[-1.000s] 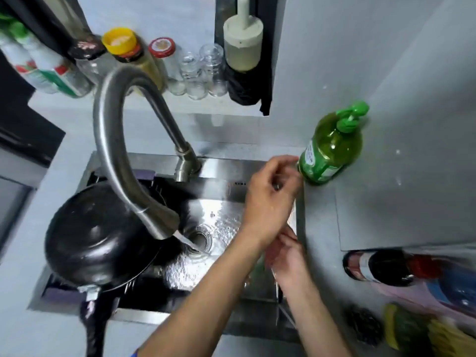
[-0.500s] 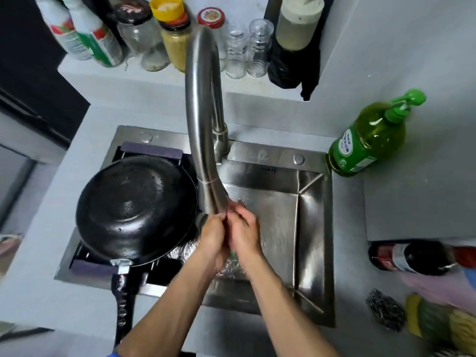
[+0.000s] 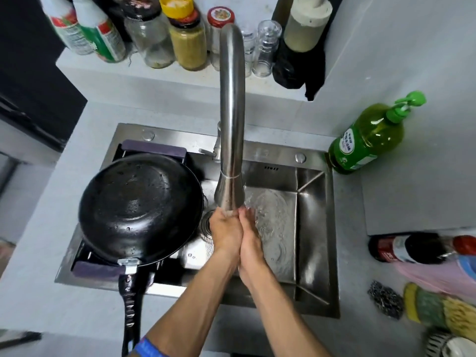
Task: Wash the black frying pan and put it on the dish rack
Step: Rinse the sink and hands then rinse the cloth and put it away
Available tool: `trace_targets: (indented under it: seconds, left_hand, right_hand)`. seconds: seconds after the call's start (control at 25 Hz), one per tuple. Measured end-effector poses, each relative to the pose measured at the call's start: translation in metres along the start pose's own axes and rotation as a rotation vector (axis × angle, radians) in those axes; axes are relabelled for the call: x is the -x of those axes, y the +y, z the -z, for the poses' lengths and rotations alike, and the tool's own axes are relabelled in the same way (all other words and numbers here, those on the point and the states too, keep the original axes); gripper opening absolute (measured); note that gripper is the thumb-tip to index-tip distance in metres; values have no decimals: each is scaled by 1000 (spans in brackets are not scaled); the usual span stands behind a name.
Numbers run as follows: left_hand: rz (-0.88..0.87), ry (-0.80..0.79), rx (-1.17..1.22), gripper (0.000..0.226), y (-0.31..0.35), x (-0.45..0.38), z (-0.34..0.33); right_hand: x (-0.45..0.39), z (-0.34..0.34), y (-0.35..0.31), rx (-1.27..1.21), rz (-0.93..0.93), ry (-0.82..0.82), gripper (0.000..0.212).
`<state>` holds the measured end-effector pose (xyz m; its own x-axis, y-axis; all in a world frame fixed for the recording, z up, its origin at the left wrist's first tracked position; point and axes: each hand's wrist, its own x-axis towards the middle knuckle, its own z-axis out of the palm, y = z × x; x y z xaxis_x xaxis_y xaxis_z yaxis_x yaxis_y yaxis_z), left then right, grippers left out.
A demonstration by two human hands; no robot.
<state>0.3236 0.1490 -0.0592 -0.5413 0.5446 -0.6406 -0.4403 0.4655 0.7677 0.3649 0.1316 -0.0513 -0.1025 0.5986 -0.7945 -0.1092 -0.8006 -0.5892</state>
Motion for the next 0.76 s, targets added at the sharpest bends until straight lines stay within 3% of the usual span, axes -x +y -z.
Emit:
trace_targets:
  seconds: [0.08,0.16,0.24,0.28,0.36,0.4,0.44,0.48,0.56,0.68,0.76]
  left_hand:
    - [-54,56,-110,10,9,3,-1]
    - [-80,81,-105,12,21,4,1]
    - [-98,3,-123,16,25,8,4]
    - [-145,-81,-227,21,21,11,6]
    - [-348,-238,-693,30,9,11,12]
    - [-430,-280,-871,31,1,7,15]
    - [-472,-300,-902,31,-2,4,19]
    - [-496,-283,-831,28,-1,3,22]
    - [-430,-189,-643,28,3,3,21]
    - [-93,-76,-234,22,16,12,16]
    - [114,-78,35,23,15,21,16]
  right_hand:
    - [-1,3,-12,-66,-51,28,45]
    - [0,3,-29,-141,-240,15,50]
    - [-5,-2,-40,-196,-276,-1,50]
    - [-5,-2,-43,-202,-254,13,44]
    - [-1,-6,-44,-63,-169,136,38]
    - [4,-6,-41,-74,-182,119,37]
    - [7,-9,-41,-75,-213,177,36]
    - [5,-10,-35,2,-160,205,31]
    - [1,-13,-29,48,-63,52,22]
    - [0,-13,-31,119,64,61,16]
    - [0,-14,-32,338,193,69,15]
